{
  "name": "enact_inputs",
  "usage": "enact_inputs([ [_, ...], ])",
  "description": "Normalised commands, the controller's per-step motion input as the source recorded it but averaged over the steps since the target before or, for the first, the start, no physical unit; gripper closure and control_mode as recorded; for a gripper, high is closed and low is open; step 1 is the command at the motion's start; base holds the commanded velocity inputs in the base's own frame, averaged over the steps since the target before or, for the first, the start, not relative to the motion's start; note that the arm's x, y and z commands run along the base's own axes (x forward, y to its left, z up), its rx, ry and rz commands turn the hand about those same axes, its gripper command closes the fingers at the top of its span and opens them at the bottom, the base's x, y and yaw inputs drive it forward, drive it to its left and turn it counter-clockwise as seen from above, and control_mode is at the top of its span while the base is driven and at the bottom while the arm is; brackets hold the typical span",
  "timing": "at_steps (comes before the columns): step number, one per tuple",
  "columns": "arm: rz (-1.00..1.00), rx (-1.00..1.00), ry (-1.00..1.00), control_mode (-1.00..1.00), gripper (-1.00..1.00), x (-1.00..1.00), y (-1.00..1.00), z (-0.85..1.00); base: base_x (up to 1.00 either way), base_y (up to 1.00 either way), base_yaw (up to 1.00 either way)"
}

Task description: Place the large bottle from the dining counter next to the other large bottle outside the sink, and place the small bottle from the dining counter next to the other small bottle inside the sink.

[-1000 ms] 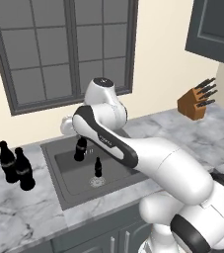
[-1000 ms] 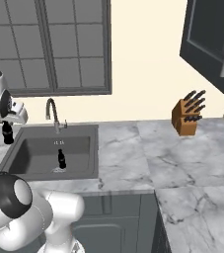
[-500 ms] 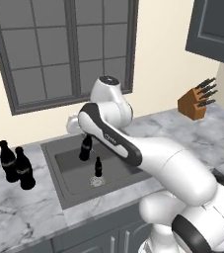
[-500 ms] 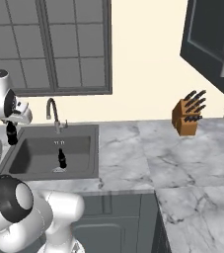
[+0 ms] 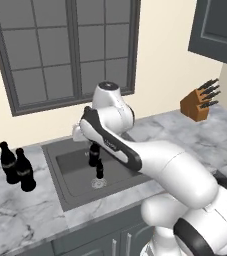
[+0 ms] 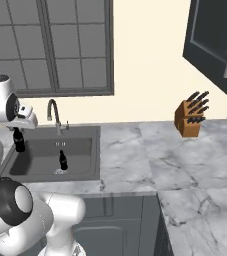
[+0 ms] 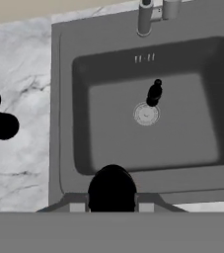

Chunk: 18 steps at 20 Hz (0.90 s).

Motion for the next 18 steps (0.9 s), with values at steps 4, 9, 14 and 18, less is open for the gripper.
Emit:
enact_inputs([
  [4, 0.00, -0.23, -0.01, -1.00, 1.00, 0.14, -0.02, -0.30, 0.00, 0.00, 0.00],
  [9, 0.00, 0.00, 0.00, -1.00, 1.00, 0.12, -0.06, -0.05, 0.00, 0.00, 0.00],
  [14, 0.00, 0.00, -0.01, -1.00, 1.00, 0.20, -0.15, -0.26, 0.00, 0.00, 0.00],
  [18, 0.00, 0.00, -0.01, -1.00, 1.00, 0.14, -0.03, -0.41, 0.00, 0.00, 0.00],
])
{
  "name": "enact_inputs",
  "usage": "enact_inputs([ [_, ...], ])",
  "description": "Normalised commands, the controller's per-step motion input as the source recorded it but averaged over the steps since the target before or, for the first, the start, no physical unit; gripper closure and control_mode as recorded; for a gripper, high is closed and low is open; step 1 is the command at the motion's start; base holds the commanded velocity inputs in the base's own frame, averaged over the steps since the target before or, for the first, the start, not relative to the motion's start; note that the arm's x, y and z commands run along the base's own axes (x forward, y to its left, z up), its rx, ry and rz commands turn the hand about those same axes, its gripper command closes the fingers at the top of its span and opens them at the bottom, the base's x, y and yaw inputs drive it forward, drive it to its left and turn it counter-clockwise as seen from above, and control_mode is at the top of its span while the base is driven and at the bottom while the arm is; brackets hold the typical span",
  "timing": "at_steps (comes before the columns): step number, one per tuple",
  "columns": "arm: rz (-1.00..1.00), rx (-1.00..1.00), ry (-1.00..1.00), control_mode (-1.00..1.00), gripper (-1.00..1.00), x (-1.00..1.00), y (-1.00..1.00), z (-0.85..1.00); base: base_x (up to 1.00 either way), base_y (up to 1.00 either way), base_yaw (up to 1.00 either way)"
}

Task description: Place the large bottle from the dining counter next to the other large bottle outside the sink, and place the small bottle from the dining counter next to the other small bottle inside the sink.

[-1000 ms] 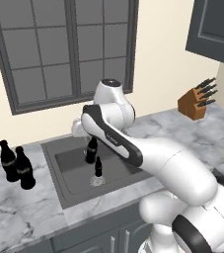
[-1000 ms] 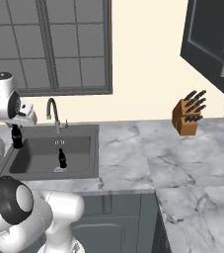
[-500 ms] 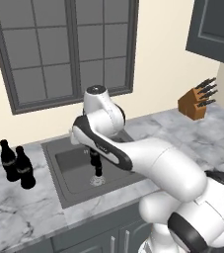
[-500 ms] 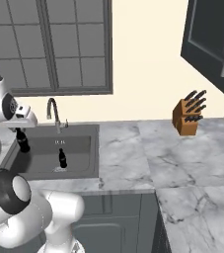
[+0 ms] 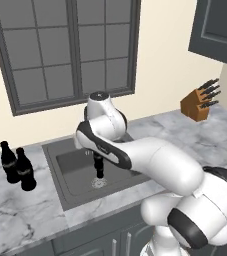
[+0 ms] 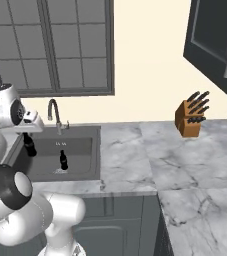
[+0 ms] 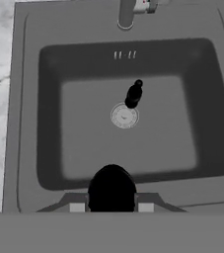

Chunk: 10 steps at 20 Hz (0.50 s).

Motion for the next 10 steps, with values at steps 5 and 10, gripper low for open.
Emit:
enact_inputs([
  [5, 0.00, 0.00, 0.00, -1.00, 1.00, 0.23, 0.00, -0.37, 0.00, 0.00, 0.00],
  [10, 0.00, 0.00, 0.00, -1.00, 1.00, 0.18, 0.01, -0.45, 0.00, 0.00, 0.00],
])
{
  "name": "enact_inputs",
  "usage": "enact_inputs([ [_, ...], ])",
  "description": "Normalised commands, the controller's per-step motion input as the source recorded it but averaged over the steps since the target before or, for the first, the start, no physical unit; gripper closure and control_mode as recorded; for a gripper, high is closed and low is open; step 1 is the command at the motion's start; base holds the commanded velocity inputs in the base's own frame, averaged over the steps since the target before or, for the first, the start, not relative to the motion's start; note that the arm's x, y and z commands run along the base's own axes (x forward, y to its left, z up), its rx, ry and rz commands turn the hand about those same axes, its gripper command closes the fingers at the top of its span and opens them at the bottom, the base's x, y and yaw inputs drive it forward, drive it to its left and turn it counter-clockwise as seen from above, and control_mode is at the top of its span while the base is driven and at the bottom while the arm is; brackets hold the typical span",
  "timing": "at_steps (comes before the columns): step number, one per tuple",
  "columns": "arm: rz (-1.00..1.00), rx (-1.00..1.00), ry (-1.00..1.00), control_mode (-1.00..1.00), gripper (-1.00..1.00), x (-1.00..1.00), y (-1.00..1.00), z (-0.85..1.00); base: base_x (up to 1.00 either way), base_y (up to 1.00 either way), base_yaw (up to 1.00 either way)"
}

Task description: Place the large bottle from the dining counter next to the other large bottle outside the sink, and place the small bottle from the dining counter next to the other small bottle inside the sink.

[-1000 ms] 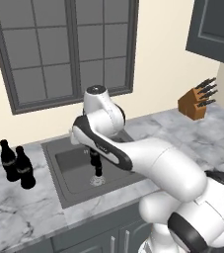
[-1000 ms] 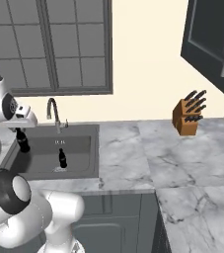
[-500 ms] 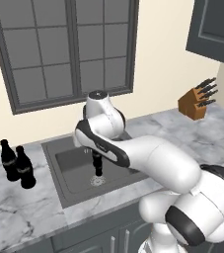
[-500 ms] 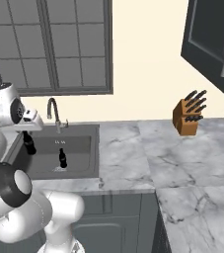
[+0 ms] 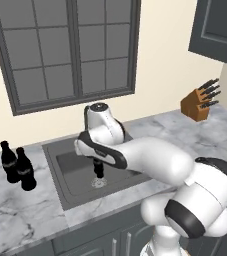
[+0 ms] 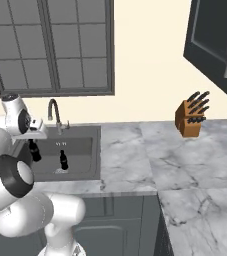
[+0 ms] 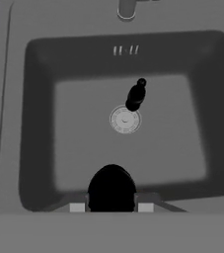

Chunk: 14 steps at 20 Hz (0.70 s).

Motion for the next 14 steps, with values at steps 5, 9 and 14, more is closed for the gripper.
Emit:
enact_inputs([
  [5, 0.00, 0.00, 0.00, -1.00, 1.00, 0.12, 0.05, -0.48, 0.00, 0.00, 0.00],
  [9, 0.00, 0.00, 0.00, -1.00, 1.00, 0.14, 0.10, -0.48, 0.00, 0.00, 0.00],
  [14, 0.00, 0.00, 0.00, -1.00, 1.00, 0.09, 0.11, -0.49, 0.00, 0.00, 0.00],
])
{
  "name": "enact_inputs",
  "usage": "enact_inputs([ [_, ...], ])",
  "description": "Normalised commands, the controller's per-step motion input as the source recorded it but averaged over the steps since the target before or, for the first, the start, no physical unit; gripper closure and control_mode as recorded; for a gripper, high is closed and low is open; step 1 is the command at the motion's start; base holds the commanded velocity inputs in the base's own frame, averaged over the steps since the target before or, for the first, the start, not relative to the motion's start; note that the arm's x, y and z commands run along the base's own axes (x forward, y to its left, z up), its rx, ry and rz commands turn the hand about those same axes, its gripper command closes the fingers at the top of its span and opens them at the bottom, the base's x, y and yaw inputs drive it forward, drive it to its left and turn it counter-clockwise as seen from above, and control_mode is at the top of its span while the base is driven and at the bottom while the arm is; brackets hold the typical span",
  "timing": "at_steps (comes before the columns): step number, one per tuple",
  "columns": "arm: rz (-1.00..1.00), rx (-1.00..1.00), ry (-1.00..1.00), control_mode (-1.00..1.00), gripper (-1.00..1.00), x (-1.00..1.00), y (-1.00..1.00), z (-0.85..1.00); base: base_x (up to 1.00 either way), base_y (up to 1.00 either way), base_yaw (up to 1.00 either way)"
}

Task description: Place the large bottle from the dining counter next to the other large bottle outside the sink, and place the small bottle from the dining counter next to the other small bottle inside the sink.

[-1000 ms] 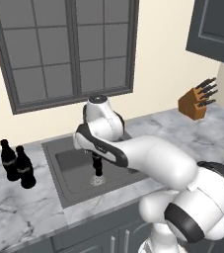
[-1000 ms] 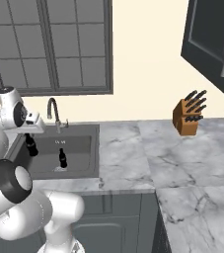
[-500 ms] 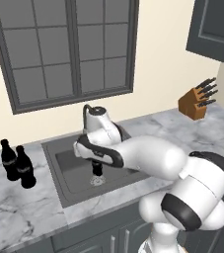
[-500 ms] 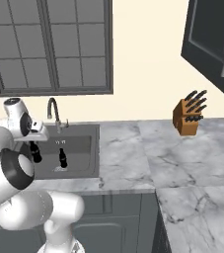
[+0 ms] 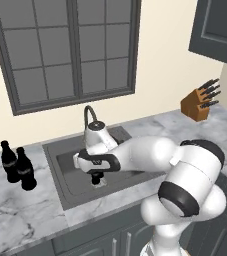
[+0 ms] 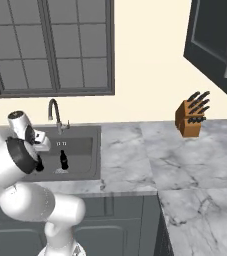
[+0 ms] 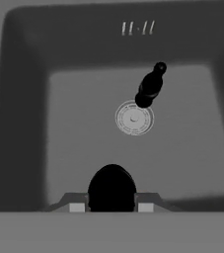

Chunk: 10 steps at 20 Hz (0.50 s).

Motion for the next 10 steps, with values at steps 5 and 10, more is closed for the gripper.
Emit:
enact_inputs([
  [5, 0.00, 0.00, 0.00, -1.00, 1.00, 0.10, 0.10, -0.46, 0.00, 0.00, 0.00],
  [10, 0.00, 0.00, -0.03, -1.00, 1.00, 0.15, 0.09, -0.38, 0.00, 0.00, 0.00],
])
